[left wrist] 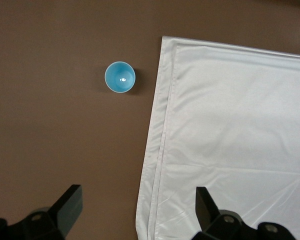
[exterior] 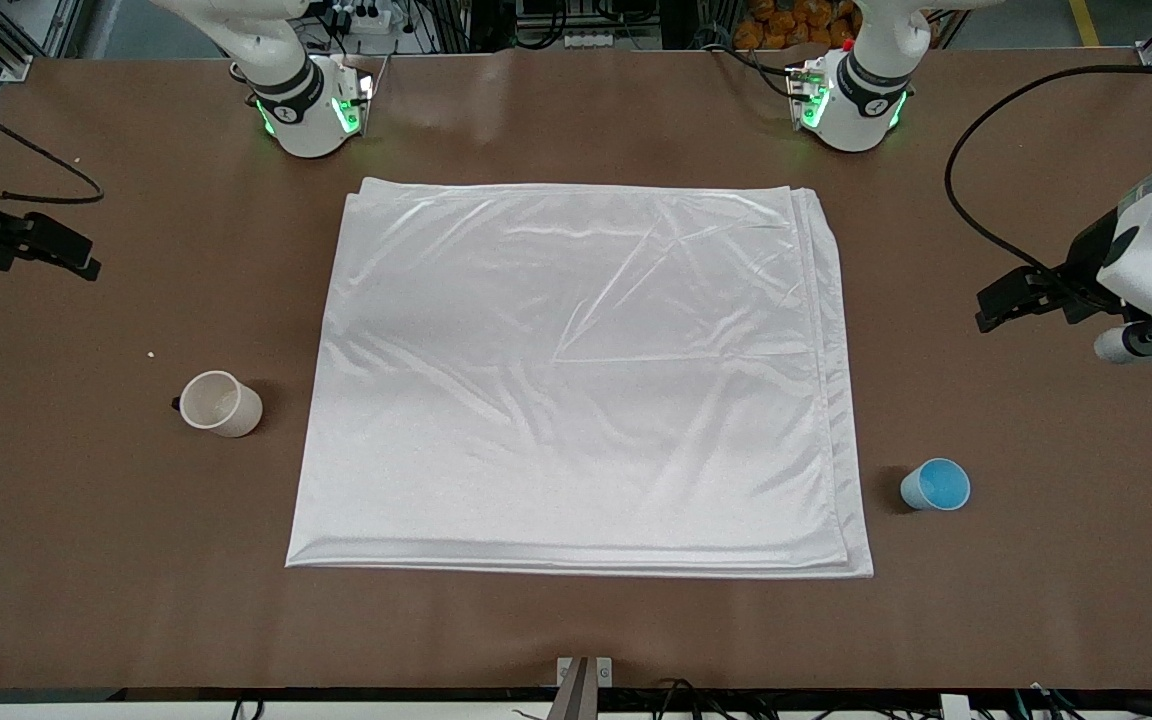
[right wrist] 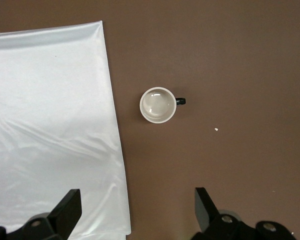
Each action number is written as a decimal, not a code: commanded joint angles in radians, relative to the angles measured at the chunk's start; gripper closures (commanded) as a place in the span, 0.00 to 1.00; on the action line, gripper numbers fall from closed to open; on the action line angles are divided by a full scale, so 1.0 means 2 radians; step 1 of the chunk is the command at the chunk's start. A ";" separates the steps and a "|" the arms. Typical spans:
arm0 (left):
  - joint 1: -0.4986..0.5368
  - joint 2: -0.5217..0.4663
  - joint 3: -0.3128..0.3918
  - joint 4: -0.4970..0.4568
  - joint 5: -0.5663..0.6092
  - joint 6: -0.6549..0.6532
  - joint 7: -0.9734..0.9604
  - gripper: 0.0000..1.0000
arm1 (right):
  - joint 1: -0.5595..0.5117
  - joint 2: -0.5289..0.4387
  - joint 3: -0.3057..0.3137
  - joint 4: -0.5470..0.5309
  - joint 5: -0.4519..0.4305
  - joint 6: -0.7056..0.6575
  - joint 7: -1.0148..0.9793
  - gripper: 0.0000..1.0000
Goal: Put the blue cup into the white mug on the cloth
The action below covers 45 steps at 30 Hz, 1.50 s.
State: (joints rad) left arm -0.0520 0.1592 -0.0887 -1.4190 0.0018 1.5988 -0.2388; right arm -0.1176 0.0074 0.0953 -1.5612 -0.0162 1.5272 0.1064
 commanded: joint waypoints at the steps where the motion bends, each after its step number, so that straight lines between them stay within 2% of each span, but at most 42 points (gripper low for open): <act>1: 0.001 -0.006 0.001 -0.002 -0.008 -0.006 -0.003 0.00 | -0.006 0.000 0.003 0.001 0.010 0.000 0.000 0.00; 31: 0.001 -0.007 0.001 -0.002 -0.008 -0.006 -0.001 0.00 | -0.006 0.000 0.002 0.001 0.008 -0.002 -0.001 0.00; 45: 0.000 -0.001 -0.004 -0.003 0.017 -0.003 0.000 0.00 | -0.006 0.000 0.003 0.001 0.009 -0.003 -0.002 0.00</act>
State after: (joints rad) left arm -0.0538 0.1599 -0.0921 -1.4190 0.0110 1.5988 -0.2382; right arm -0.1176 0.0074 0.0954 -1.5623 -0.0158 1.5265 0.1063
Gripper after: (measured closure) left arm 0.000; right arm 0.000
